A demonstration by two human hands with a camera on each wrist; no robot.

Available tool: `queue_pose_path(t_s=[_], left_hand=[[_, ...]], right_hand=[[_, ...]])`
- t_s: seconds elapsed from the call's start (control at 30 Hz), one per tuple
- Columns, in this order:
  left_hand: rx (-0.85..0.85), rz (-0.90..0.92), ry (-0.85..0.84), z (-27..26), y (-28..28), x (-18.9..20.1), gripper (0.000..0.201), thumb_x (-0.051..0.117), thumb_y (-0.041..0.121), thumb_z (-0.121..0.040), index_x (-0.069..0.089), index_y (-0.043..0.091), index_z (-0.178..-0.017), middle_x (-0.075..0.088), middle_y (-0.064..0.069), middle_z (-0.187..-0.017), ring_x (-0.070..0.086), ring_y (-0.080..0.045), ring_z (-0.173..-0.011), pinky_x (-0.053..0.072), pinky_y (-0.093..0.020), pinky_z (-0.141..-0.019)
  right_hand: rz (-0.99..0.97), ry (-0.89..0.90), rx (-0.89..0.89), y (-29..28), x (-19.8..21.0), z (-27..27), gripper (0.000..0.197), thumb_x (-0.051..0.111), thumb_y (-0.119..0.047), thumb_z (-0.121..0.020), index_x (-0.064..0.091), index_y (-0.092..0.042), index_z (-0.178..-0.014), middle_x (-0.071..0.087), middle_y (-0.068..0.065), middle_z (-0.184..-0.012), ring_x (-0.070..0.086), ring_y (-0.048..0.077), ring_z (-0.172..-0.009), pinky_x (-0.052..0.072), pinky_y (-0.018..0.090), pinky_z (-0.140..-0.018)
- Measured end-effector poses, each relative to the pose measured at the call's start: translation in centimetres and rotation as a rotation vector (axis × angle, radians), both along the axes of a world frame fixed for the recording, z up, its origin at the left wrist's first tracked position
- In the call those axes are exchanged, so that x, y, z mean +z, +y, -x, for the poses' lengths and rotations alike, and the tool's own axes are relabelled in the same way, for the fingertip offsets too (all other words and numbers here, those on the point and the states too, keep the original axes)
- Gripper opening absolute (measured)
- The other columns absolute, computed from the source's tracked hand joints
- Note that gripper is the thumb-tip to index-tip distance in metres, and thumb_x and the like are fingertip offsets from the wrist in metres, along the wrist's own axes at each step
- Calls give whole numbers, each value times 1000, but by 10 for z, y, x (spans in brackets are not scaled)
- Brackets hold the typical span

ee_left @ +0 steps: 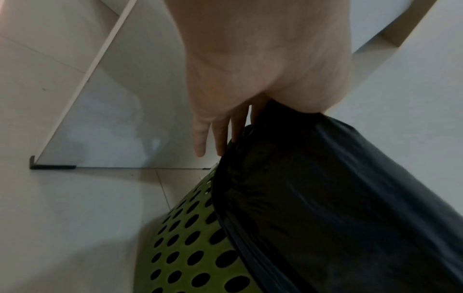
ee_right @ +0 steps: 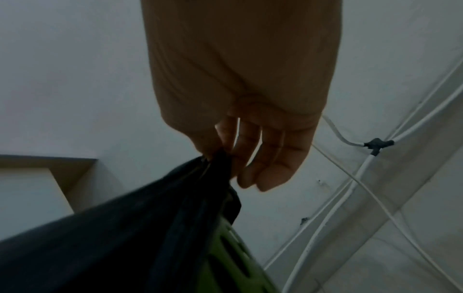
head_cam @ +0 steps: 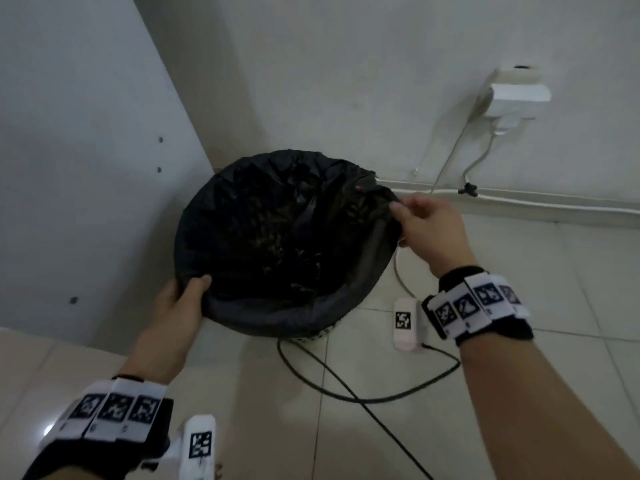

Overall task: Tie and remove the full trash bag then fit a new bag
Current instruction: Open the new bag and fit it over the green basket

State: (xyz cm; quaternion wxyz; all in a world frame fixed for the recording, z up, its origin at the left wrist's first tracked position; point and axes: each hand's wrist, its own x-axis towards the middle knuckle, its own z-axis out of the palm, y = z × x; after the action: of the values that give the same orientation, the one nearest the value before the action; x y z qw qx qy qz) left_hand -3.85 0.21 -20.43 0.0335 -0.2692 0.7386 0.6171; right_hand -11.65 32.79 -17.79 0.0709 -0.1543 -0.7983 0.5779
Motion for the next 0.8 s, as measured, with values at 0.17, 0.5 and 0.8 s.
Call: queue_pose_path(t_s=[0.17, 0.5, 0.8], left_hand=[[66, 11, -37, 5, -3, -4, 54, 58, 48, -81, 60, 21, -127, 68, -6, -116, 65, -28, -104, 52, -51, -97], [80, -125, -46, 8, 4, -6, 44, 47, 42, -100, 53, 21, -138, 67, -5, -125, 66, -21, -102, 55, -37, -76], [-108, -219, -190, -2, 13, 10, 76, 23, 85, -82, 53, 40, -136, 71, 5, -115, 67, -26, -106, 59, -57, -83]], right_hand=[[451, -447, -147, 12, -57, -15, 13, 52, -18, -91, 62, -13, -85, 62, 8, -79, 61, 22, -63, 52, 30, -54], [661, -342, 13, 5, -45, 14, 20, 52, -27, -96, 69, -17, -95, 67, 3, -81, 60, 19, -66, 46, 32, -66], [473, 104, 388, -55, -46, -129, 78, 74, -14, -84, 33, -26, -148, 52, -7, -145, 51, 8, -133, 48, 24, -100]])
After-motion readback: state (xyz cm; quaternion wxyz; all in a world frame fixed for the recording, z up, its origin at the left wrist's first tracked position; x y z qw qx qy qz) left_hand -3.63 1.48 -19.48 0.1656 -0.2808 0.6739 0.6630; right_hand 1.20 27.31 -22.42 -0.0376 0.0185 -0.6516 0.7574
